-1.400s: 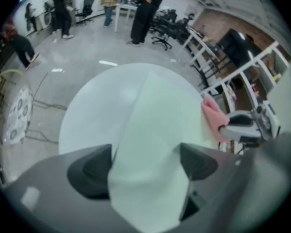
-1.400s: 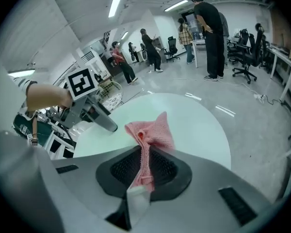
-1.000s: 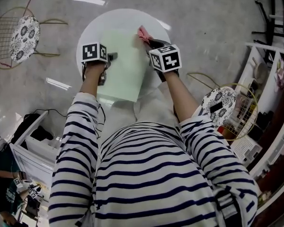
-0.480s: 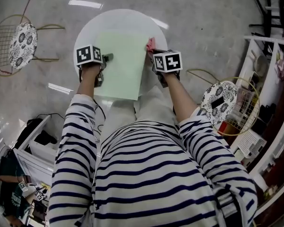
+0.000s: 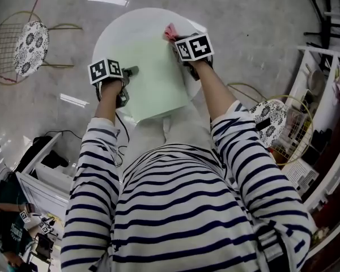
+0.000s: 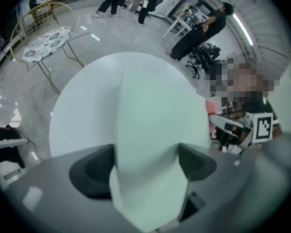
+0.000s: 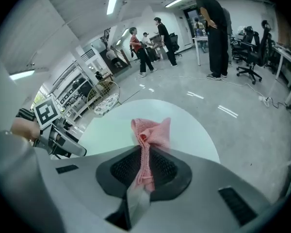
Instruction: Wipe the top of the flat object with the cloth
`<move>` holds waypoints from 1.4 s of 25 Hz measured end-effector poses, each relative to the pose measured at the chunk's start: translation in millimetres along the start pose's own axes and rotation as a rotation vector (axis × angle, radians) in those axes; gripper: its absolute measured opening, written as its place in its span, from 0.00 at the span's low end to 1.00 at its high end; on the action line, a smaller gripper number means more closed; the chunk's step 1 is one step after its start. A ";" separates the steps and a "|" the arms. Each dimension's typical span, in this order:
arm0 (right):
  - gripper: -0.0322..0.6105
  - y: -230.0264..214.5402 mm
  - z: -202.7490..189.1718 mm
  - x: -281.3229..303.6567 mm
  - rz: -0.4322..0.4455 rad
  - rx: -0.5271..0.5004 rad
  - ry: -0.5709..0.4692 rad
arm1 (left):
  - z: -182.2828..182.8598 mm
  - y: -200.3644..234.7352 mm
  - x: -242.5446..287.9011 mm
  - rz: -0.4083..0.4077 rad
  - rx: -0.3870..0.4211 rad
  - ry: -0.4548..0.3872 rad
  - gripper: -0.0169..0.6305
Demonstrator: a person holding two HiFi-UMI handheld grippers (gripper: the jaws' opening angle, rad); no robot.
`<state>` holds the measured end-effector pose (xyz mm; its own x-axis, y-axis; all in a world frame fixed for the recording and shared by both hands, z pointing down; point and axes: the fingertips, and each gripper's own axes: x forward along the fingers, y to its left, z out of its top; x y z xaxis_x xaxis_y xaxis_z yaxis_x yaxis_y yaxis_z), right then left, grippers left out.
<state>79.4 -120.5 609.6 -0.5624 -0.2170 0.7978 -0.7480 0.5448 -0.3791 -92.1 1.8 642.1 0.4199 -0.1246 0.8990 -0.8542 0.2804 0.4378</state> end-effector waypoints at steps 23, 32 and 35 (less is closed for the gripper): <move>0.12 57.7 -165.6 -75.0 0.110 0.041 0.215 | 0.4 0.0 -0.8 -0.001 0.009 -0.032 0.68; 0.12 93.6 -221.0 -110.0 0.257 0.027 0.424 | 2.9 -3.9 -4.0 0.009 0.030 -0.069 0.68; 0.12 108.7 -231.5 -124.9 0.319 0.017 0.498 | 3.4 -7.1 -4.2 0.017 0.051 -0.074 0.68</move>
<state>149.9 153.3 577.3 -0.5304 0.3641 0.7656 -0.5769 0.5067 -0.6407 -88.8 -2.9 635.3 0.3829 -0.1908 0.9039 -0.8763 0.2347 0.4207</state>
